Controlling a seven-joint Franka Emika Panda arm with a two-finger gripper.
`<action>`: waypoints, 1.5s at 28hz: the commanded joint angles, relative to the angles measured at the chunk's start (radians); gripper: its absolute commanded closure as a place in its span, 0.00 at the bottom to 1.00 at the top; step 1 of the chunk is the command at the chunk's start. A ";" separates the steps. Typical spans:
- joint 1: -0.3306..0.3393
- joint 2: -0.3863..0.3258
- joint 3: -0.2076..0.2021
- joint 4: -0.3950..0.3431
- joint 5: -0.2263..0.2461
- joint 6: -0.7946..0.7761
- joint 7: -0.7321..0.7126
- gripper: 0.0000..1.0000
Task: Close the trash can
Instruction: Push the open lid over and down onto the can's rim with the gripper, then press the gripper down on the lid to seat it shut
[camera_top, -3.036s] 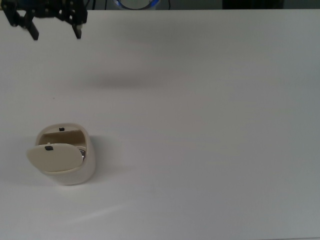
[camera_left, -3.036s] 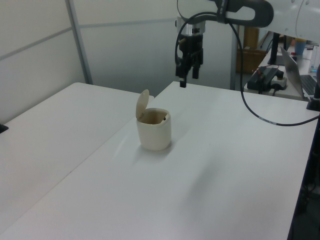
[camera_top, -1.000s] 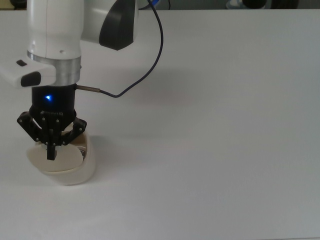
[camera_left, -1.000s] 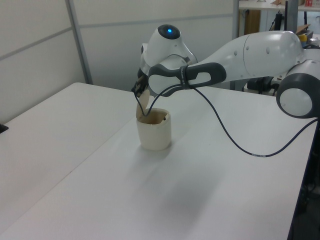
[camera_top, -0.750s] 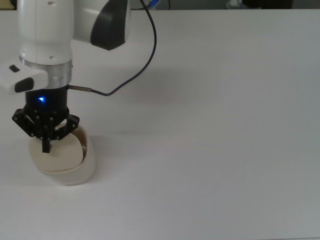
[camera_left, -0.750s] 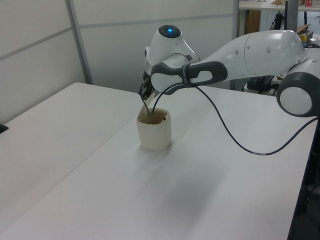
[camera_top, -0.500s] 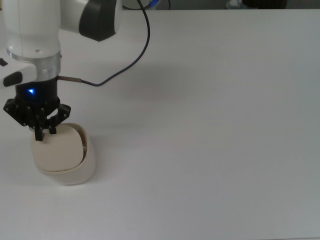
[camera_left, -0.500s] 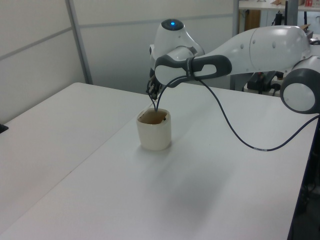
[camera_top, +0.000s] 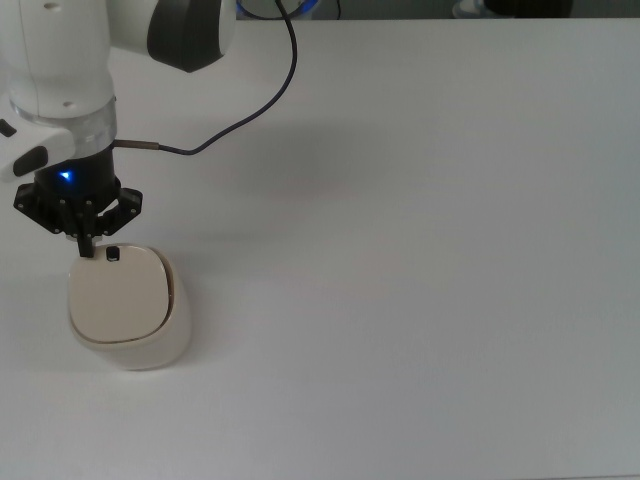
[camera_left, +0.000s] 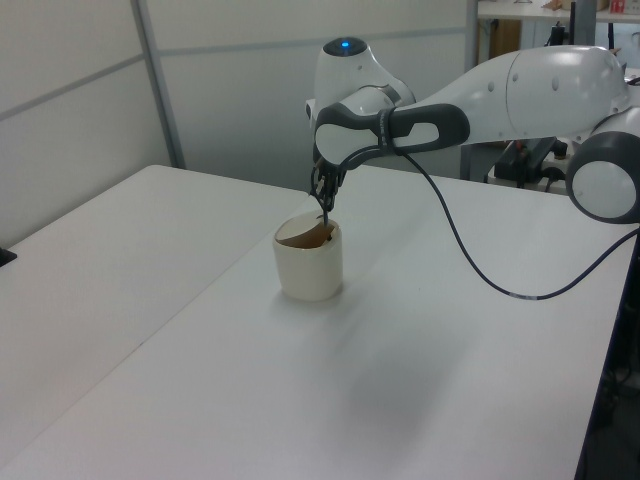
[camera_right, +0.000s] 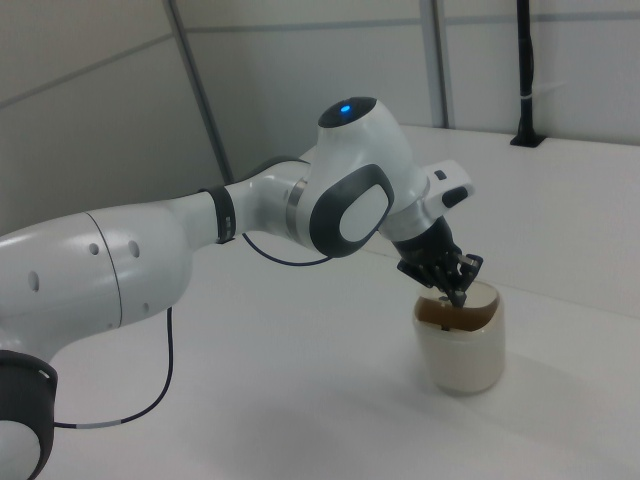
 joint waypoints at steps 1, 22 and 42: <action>0.006 -0.014 -0.003 -0.039 0.001 -0.015 -0.043 1.00; 0.019 0.031 0.000 -0.055 -0.015 -0.015 -0.091 1.00; 0.033 0.055 0.000 -0.039 -0.026 -0.012 -0.100 1.00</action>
